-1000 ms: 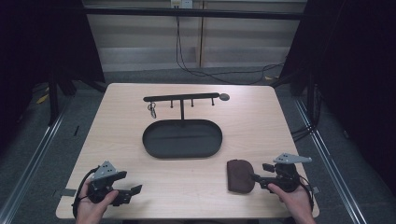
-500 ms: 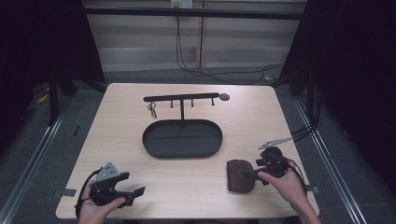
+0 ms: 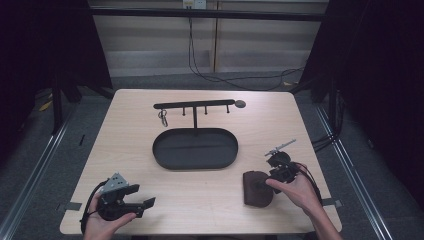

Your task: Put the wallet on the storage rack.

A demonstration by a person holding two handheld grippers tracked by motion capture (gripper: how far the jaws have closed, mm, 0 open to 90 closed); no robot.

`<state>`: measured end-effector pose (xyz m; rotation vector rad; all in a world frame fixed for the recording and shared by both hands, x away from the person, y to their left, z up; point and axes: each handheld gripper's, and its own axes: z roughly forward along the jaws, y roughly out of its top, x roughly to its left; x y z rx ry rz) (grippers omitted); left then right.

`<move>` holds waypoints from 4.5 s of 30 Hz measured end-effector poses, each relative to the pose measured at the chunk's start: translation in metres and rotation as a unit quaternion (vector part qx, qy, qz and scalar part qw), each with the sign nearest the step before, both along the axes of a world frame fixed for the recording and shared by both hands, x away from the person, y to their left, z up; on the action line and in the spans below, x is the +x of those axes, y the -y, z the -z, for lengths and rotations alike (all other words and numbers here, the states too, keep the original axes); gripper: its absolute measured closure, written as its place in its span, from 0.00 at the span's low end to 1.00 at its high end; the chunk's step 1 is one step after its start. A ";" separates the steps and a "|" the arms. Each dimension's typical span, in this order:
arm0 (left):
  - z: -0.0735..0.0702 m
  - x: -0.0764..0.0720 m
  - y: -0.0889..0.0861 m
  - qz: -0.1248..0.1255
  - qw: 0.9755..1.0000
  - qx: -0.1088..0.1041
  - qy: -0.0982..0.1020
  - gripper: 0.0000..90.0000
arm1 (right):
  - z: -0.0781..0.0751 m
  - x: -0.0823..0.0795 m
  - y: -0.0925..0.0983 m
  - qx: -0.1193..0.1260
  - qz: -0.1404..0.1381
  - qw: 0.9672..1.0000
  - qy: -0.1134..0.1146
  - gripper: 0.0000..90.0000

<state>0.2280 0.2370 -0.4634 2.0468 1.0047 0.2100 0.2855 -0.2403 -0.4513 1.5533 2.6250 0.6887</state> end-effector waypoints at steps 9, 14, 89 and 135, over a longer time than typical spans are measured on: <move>-0.001 0.001 -0.005 -0.016 1.000 -0.001 0.000 0.26 | 0.004 0.005 -0.009 -0.019 -0.007 1.000 -0.020 0.17; -0.001 0.001 -0.005 -0.017 1.000 -0.001 0.002 0.27 | 0.011 0.011 -0.013 -0.037 -0.013 0.999 -0.035 0.15; -0.003 0.003 -0.010 -0.013 1.000 -0.006 0.002 0.26 | -0.045 0.048 -0.010 -0.028 -0.012 0.997 -0.071 0.79; -0.003 0.003 -0.008 0.001 1.000 0.000 0.001 0.26 | -0.100 0.057 -0.027 -0.062 0.001 0.997 -0.046 0.82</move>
